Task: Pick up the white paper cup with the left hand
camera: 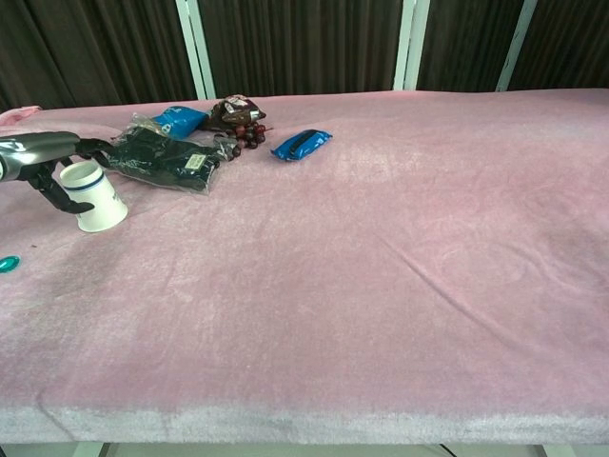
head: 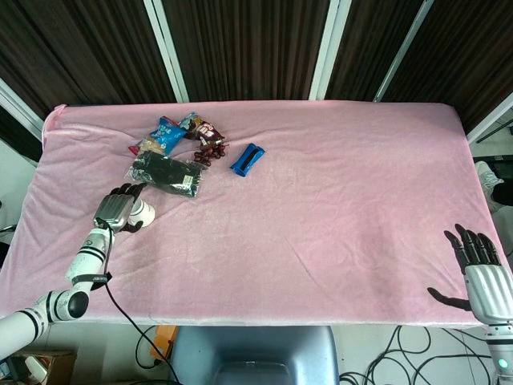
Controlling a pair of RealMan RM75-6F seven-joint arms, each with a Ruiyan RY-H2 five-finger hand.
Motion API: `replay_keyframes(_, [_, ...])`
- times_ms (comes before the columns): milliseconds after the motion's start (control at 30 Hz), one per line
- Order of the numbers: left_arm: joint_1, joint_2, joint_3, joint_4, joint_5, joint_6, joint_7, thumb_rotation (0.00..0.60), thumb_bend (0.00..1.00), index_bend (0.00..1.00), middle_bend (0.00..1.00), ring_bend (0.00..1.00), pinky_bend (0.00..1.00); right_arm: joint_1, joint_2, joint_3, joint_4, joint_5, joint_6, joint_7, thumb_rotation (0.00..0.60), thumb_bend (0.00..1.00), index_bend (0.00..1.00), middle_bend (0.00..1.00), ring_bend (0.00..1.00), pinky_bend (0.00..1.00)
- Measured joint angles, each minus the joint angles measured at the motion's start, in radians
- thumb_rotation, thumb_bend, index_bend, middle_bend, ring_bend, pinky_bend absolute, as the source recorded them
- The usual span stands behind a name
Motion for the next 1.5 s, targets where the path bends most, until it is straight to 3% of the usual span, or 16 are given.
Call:
replay_keyframes(167, [-0.001, -0.031, 0.001, 0.046, 0.011, 0.023, -0.027, 0.6, 0.34, 0.46, 0.47, 0.39, 0.48, -0.002, 0.003, -0.002, -0.003, -0.005, 0.002, 0.004, 0.6, 0.21, 0.0, 0.0, 0.0, 0.0])
replay_keyframes(400, [0.004, -0.031, 0.004, 0.034, 0.066, 0.063, -0.064, 0.6, 0.34, 0.48, 0.51, 0.43, 0.48, -0.005, 0.005, 0.0, -0.005, 0.001, 0.004, 0.002, 0.6, 0.21, 0.0, 0.0, 0.0, 0.0])
replay_keyframes(700, [0.051, 0.09, 0.026, -0.196, 0.109, 0.154, -0.035, 0.6, 0.34, 0.44, 0.48, 0.42, 0.44, -0.005, 0.004, -0.006, -0.008, -0.008, -0.001, -0.004, 0.6, 0.21, 0.0, 0.0, 0.0, 0.0])
replay_keyframes(833, [0.098, 0.172, 0.064, -0.328, 0.105, 0.216, 0.04, 0.6, 0.34, 0.43, 0.48, 0.42, 0.42, -0.006, 0.007, -0.015, -0.013, -0.03, 0.004, 0.001, 0.6, 0.21, 0.0, 0.0, 0.0, 0.0])
replay_keyframes(933, [0.142, 0.213, 0.098, -0.369, 0.083, 0.26, 0.086, 0.6, 0.34, 0.43, 0.48, 0.42, 0.41, -0.007, 0.009, -0.021, -0.015, -0.044, 0.009, 0.006, 0.6, 0.21, 0.0, 0.0, 0.0, 0.0])
replay_keyframes(1233, [0.179, 0.2, 0.128, -0.3, 0.036, 0.245, 0.063, 0.6, 0.34, 0.4, 0.47, 0.42, 0.39, -0.003, 0.012, -0.031, -0.019, -0.062, 0.0, 0.019, 0.6, 0.21, 0.0, 0.0, 0.0, 0.0])
replay_keyframes(1500, [0.195, 0.199, 0.132, -0.275, 0.065, 0.231, 0.005, 0.6, 0.34, 0.36, 0.45, 0.4, 0.36, -0.003, 0.007, -0.027, -0.024, -0.056, 0.004, 0.002, 0.6, 0.21, 0.0, 0.0, 0.0, 0.0])
